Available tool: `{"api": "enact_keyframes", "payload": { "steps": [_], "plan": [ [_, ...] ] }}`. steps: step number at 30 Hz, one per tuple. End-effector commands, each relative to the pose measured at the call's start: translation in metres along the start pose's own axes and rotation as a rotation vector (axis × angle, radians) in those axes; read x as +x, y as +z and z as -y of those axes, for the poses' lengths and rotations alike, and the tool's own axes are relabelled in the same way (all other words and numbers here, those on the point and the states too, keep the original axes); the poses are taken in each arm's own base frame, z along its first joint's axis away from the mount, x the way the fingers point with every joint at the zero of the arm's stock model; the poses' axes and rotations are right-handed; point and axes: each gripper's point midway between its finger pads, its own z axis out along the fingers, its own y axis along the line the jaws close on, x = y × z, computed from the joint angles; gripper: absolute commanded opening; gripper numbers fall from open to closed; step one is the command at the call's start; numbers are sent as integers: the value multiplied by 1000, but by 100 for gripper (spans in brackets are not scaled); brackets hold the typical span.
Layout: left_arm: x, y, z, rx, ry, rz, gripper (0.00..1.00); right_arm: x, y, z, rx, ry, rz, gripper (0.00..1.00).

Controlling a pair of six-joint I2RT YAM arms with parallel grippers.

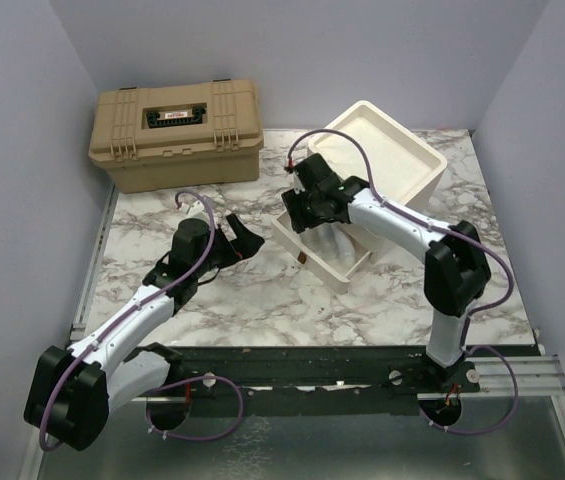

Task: Organize the makeup
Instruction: Place the makeup in the drawer.

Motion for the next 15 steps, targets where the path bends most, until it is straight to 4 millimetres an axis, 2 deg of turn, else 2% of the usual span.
{"api": "enact_keyframes", "payload": {
  "steps": [1,2,3,5,8,10,13,15],
  "plan": [
    [-2,6,26,130,8,-25,95,-66,-95,-23,-134,22,302,57],
    [-1,8,29,150,7,-33,94,-79,-118,-20,-121,32,381,58],
    [1,10,31,165,6,-41,94,-83,-126,-11,-73,50,415,58],
    [6,14,32,179,8,-63,93,-97,-158,8,15,82,532,61],
    [13,19,32,186,3,-80,93,-99,-182,41,182,148,628,75],
    [15,22,40,227,-42,-63,92,-93,-187,63,288,185,634,81],
    [22,28,54,285,-70,-70,91,-80,-175,80,317,246,545,83],
    [29,34,57,285,-53,-90,91,-74,-165,79,257,267,497,83]
  ]
}}
